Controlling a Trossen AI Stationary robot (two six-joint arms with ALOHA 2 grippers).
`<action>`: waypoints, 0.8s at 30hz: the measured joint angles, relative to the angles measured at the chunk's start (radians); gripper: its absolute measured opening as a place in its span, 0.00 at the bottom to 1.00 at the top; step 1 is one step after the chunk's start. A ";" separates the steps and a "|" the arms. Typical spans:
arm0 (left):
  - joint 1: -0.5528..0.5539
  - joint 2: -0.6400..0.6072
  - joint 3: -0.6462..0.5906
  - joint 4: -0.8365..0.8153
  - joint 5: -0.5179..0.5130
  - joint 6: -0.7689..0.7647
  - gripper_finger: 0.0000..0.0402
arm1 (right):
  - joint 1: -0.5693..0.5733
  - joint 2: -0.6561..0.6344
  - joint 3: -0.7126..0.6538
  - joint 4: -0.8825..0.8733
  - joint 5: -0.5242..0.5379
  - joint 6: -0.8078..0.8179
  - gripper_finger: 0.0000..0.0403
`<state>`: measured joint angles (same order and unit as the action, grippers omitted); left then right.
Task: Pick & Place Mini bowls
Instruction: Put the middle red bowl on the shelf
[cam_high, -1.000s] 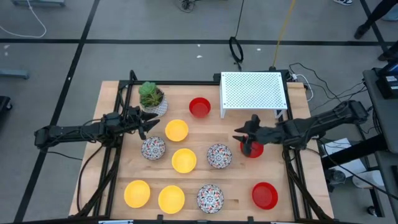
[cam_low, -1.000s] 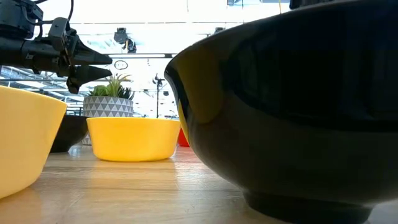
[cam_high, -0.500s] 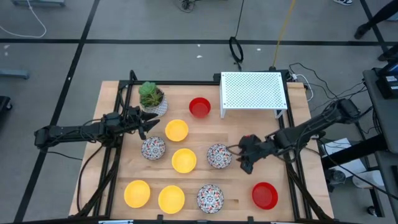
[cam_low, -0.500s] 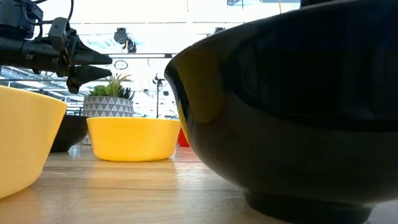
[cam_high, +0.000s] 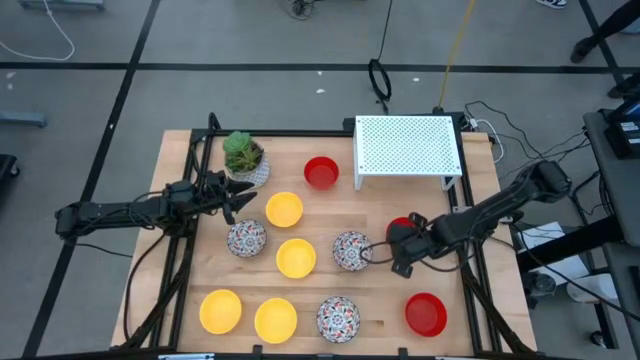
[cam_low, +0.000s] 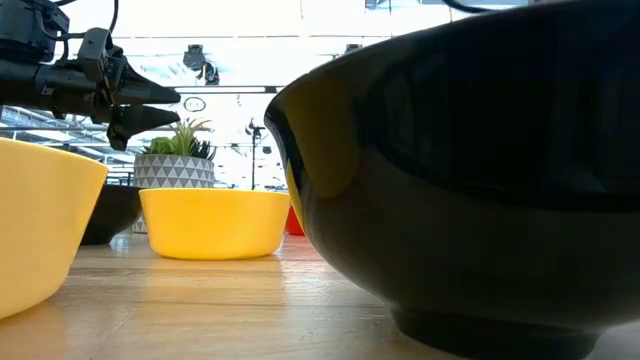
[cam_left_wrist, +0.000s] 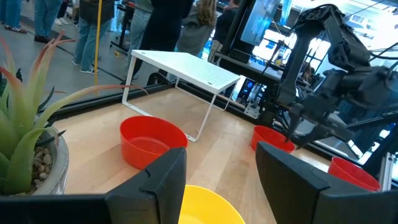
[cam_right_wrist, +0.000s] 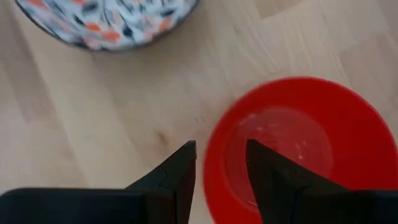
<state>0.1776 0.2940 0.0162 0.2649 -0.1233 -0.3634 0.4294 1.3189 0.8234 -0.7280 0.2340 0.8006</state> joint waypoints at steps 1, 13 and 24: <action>0.000 0.000 0.000 0.000 0.000 0.000 0.49 | 0.000 0.008 0.000 -0.003 -0.001 -0.017 0.32; 0.000 0.000 0.000 0.000 0.000 0.000 0.49 | 0.000 0.038 -0.011 0.009 -0.027 -0.140 0.32; 0.000 0.000 0.000 0.000 0.000 0.000 0.49 | 0.000 0.037 -0.100 0.064 -0.027 -0.156 0.23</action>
<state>0.1776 0.2943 0.0158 0.2649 -0.1234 -0.3634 0.4294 1.3563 0.7235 -0.6636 0.2073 0.6449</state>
